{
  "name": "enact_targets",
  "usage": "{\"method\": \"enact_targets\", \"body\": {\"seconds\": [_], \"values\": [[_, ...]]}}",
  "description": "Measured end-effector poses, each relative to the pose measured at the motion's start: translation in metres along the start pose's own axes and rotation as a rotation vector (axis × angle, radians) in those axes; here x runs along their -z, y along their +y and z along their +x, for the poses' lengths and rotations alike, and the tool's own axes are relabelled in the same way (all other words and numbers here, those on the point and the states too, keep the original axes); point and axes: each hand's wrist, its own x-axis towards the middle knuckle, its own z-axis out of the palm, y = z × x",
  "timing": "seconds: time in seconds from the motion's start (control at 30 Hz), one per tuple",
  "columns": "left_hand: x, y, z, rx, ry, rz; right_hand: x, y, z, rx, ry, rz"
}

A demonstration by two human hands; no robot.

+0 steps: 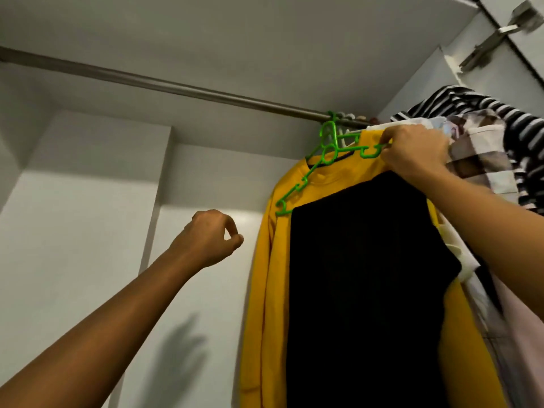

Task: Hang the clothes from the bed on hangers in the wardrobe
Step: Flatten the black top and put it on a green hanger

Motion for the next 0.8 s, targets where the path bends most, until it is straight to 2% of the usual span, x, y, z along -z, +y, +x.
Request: {"method": "enact_targets", "body": {"seconds": [0.13, 0.4, 0.5, 0.63, 0.8], "values": [[-0.014, -0.011, 0.02, -0.032, 0.059, -0.057, -0.012, -0.007, 0.015, -0.032, 0.084, -0.028], [-0.039, -0.001, 0.055, -0.142, 0.117, -0.094, -0.035, -0.042, 0.067, -0.202, 0.092, 0.03], [-0.049, 0.006, 0.062, -0.149, 0.111, -0.141, -0.045, -0.051, 0.077, -0.215, 0.058, 0.002], [-0.06, 0.017, 0.062, -0.167, 0.162, -0.209, -0.051, -0.05, 0.077, -0.103, 0.057, -0.115], [-0.073, 0.041, 0.059, -0.176, 0.194, -0.336, -0.044, -0.024, 0.069, 0.12, -0.036, -0.17]]}}
